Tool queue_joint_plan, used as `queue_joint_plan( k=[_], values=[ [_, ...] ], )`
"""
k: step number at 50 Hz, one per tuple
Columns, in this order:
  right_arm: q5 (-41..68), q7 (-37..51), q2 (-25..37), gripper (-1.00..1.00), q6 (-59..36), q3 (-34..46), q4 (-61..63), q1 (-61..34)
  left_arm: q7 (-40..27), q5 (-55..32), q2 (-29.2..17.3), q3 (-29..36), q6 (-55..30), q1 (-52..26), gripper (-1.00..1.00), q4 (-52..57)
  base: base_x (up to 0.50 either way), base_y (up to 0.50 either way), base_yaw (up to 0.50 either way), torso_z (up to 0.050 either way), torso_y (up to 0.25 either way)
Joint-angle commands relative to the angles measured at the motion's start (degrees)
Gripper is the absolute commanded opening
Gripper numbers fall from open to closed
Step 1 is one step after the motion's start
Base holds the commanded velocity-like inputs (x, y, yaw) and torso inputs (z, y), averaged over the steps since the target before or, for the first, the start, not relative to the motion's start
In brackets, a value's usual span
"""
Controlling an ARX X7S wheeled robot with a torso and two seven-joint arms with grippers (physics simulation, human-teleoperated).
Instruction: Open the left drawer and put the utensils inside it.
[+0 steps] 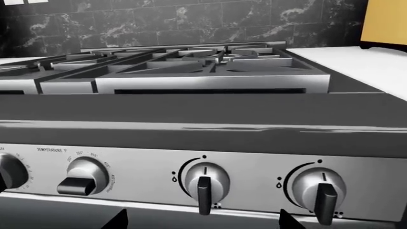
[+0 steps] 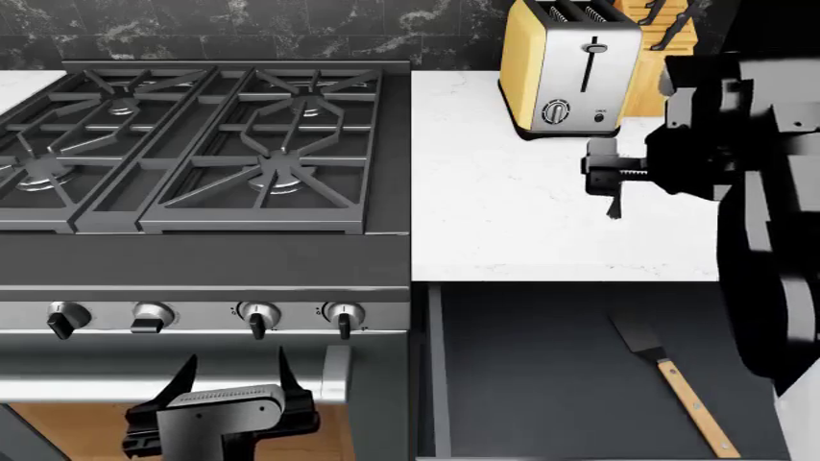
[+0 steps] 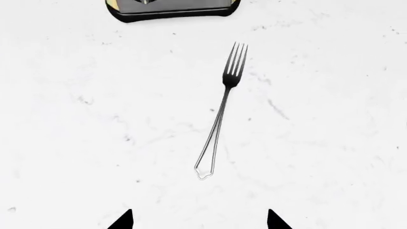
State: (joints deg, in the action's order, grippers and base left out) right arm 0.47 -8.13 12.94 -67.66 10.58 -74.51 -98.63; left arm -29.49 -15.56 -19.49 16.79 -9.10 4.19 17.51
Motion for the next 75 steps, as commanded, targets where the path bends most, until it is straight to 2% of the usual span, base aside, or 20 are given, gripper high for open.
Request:
queue_joint_plan(
  k=[1, 18, 31, 39, 52, 75],
  values=[
    [-0.18, 8.13, -1.99, 1.00, 2.81, -6.10, -0.48, 0.04, 0.19, -0.08, -0.16, -0.02, 0.87, 0.12, 1.00, -0.21, 0.00, 0.00, 0.00, 0.000, 0.000],
    [-0.46, 20.08, -3.22, 1.00, 12.24, -8.87, -0.48, 2.30, 0.12, -0.41, -0.43, -0.17, 1.84, 0.69, 1.00, -0.33, 0.00, 0.00, 0.00, 0.000, 0.000],
    [-0.44, 21.52, -3.51, 1.00, 11.81, -8.29, -0.48, 3.14, -0.23, -0.56, -0.57, -0.25, 2.25, 1.12, 1.00, -0.06, 0.00, 0.00, 0.00, 0.000, 0.000],
    [-0.24, 18.62, -3.56, 1.00, 13.68, -8.64, -0.48, 2.95, -0.89, -0.31, -0.64, 0.10, 0.89, 0.81, 1.00, 0.45, 0.00, 0.00, 0.00, 0.000, -0.013],
    [-0.47, 15.31, -3.53, 1.00, 16.22, -9.17, -0.48, 2.04, -1.09, -0.42, -0.90, 0.18, 0.99, 1.04, 1.00, 0.86, 0.00, 0.00, 0.00, 0.000, -0.171],
    [-0.54, 21.40, -2.57, 1.00, 19.31, -10.27, -0.48, 1.02, -1.10, -0.74, -1.23, 0.45, 1.26, 0.89, 1.00, 1.31, 0.00, 0.00, 0.00, 0.000, -0.032]
  ],
)
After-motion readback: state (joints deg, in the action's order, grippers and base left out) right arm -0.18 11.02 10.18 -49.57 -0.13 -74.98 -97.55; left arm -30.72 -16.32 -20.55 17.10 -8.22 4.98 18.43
